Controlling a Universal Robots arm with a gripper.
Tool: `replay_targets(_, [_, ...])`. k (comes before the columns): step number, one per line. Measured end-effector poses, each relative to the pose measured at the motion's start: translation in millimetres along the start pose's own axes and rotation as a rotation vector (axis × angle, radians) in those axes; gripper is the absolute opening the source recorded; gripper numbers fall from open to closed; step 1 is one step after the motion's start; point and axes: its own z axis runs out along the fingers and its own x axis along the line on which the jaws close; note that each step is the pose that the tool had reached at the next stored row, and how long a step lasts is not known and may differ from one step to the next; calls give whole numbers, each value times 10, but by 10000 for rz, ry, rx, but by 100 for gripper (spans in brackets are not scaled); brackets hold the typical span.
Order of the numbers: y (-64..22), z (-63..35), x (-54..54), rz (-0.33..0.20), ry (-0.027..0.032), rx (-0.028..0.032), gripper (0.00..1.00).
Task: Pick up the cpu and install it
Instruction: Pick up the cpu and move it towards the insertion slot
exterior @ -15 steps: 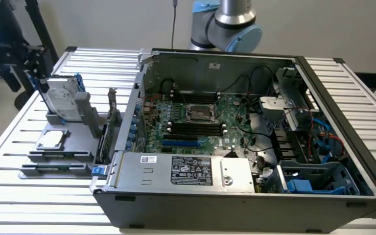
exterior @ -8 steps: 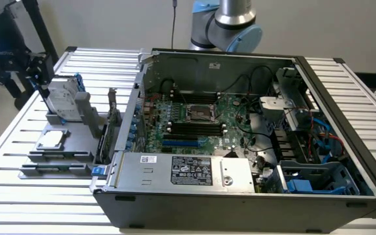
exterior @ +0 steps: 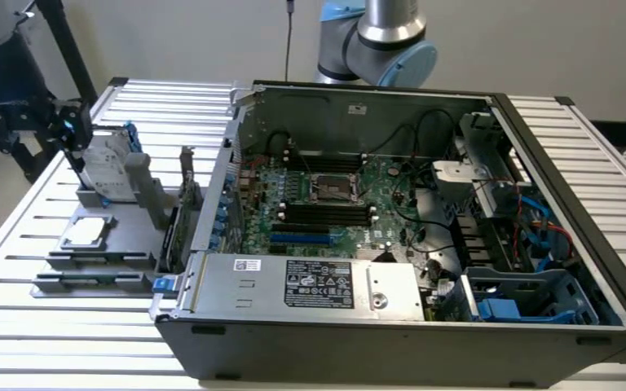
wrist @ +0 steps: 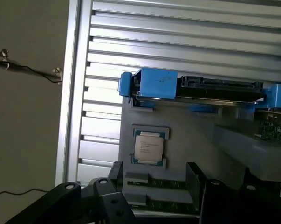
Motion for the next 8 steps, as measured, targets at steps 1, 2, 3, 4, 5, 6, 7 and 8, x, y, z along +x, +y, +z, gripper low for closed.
replay_targets(1, [-2, 18, 3, -33, 1, 1, 65])
replay_targets(2, [-3, 36, 7, -66, 3, 2, 65])
replay_targets(3, [-3, 54, 13, -89, 3, 3, 65])
replay_targets(4, [-4, 71, 23, -96, 4, 4, 65])
replay_targets(5, [-4, 91, 35, -97, 3, 3, 65])
replay_targets(6, [-4, 110, 46, -96, 2, 3, 65])
replay_targets(7, [-6, 128, 53, -97, 3, 3, 65])
replay_targets(8, [-10, 147, 59, -98, 1, 3, 65])
